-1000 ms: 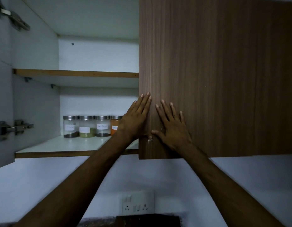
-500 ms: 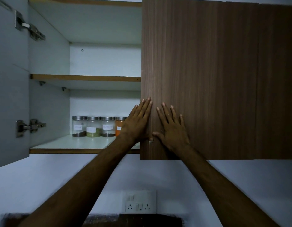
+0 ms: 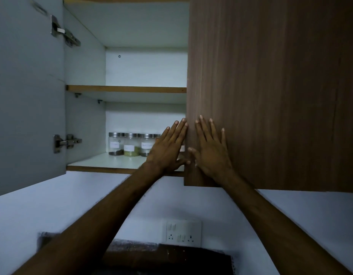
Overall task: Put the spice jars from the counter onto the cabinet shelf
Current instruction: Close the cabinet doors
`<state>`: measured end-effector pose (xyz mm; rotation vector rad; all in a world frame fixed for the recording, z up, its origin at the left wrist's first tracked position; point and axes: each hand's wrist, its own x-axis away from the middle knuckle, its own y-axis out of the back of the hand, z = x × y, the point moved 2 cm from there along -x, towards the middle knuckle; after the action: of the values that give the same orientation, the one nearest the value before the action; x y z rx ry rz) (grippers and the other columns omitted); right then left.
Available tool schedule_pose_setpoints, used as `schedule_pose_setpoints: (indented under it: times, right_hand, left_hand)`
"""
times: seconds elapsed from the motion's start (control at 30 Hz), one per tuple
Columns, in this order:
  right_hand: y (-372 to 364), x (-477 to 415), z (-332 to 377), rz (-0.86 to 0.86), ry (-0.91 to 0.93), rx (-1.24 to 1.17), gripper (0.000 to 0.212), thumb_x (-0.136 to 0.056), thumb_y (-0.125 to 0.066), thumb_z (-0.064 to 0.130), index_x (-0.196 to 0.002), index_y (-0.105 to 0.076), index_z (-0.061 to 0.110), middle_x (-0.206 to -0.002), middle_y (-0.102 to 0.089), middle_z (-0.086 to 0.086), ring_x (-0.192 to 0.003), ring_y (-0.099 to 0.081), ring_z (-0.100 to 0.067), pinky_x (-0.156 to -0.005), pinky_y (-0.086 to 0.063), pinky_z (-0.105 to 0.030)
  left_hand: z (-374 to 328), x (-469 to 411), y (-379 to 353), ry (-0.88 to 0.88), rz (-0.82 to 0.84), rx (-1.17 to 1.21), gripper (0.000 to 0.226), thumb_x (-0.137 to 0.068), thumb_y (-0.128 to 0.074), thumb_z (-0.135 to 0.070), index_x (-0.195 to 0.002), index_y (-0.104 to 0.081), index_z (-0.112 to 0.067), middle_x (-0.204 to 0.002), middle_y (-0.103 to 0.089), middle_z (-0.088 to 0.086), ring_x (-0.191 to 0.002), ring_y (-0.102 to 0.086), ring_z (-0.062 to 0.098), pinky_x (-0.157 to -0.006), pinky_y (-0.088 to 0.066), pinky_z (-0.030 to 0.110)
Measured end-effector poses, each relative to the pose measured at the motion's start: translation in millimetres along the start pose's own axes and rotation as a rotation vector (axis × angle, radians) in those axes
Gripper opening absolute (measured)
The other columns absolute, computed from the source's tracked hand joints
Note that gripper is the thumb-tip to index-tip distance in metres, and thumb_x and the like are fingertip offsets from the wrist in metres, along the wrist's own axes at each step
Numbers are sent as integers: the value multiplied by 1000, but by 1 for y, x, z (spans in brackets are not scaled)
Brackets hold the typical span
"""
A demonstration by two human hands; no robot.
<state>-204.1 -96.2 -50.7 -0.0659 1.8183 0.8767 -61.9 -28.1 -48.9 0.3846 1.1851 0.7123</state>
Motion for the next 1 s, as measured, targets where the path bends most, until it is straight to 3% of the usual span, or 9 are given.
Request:
schedule_pose_setpoints:
  times: [0.2, 0.43, 0.6, 0.77, 0.9, 1.0]
  right_hand:
    - [13, -12, 80, -52, 82, -121, 80, -96, -29, 63, -156, 5, 22, -164, 14, 1, -152, 12, -22, -120, 6, -49]
    - [36, -14, 248, -92, 208, -399, 84, -96, -30, 62, -156, 10, 18, -163, 18, 0, -151, 17, -19, -121, 8, -46]
    - [90, 4, 377, -149, 404, -532, 83, -96, -35, 59, -156, 5, 16, -164, 14, 0, -152, 12, -18, -120, 6, -47]
    - [152, 30, 495, -226, 622, -522, 85, -95, -29, 63, -156, 3, 13, -165, 10, -2, -152, 7, -19, -122, -5, -49]
    - [186, 45, 555, -217, 512, -633, 96, -90, -24, 74, -156, 2, 10, -165, 9, -5, -152, 9, -19, -122, 1, -45]
    - [195, 50, 577, -203, 431, -579, 102, -88, -35, 73, -155, 4, 7, -164, 11, -9, -151, 11, -23, -121, 2, -46]
  left_hand:
    - [57, 78, 34, 109, -27, -146, 94, -92, -31, -67, -153, 14, -12, -162, 20, 4, -149, 18, 21, -124, -1, 39]
    - [164, 211, 129, 348, 33, -440, 88, -94, -20, -66, -154, 10, -10, -163, 15, 6, -151, 11, 21, -124, -2, 38]
    - [229, 295, 234, 396, 89, -664, 85, -94, -34, -59, -155, -2, -8, -164, 3, 6, -151, 0, 22, -123, -9, 39]
    - [280, 363, 325, 319, 95, -876, 68, -100, -26, -44, -154, -11, -5, -163, -8, 10, -151, -11, 25, -123, -14, 41]
    - [304, 384, 359, 282, 55, -821, 66, -101, -20, -45, -156, -5, -11, -164, -3, 3, -152, -4, 21, -123, -12, 40]
    - [319, 393, 370, 185, 82, -801, 66, -101, -22, -45, -156, -2, -14, -165, 0, 0, -152, -2, 19, -123, -12, 39]
